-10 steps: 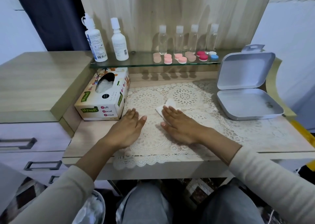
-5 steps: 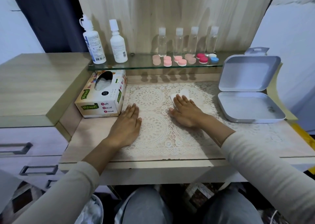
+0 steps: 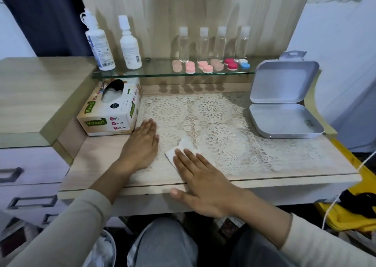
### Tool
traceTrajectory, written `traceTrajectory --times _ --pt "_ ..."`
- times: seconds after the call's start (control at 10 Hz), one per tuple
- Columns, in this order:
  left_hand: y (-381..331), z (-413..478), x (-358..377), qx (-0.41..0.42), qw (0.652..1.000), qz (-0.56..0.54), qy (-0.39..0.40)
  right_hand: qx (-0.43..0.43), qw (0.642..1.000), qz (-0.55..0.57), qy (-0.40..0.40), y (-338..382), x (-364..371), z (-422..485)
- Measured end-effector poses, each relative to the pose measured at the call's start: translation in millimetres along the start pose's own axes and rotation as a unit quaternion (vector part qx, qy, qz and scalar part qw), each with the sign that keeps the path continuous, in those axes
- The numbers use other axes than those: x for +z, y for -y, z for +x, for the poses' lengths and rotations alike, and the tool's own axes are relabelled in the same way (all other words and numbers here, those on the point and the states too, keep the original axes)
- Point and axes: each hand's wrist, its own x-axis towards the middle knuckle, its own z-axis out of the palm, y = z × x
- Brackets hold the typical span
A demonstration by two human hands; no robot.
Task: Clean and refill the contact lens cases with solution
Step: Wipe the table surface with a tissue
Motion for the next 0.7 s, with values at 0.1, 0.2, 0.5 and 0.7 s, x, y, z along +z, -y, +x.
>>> traceTrajectory --times 0.1,0.2,0.5,0.7 --pt "0.9 0.0 0.4 0.002 1.000 -0.007 0.006 0.036 0.999 0.001 0.000 -19.4 -0.8 -27.8" --pt "1.8 0.7 1.8 0.002 1.000 -0.007 0.005 0.082 0.996 -0.012 -0.012 -48.4 -2.5 -38.6" --pt "2.5 0.8 3.8 0.005 1.000 -0.012 -0.001 0.221 0.975 0.021 -0.018 -99.1 -25.7 20.2" --pt "2.0 0.4 3.9 0.009 1.000 -0.004 -0.008 0.210 0.977 0.021 -0.023 -97.2 -38.3 81.4"
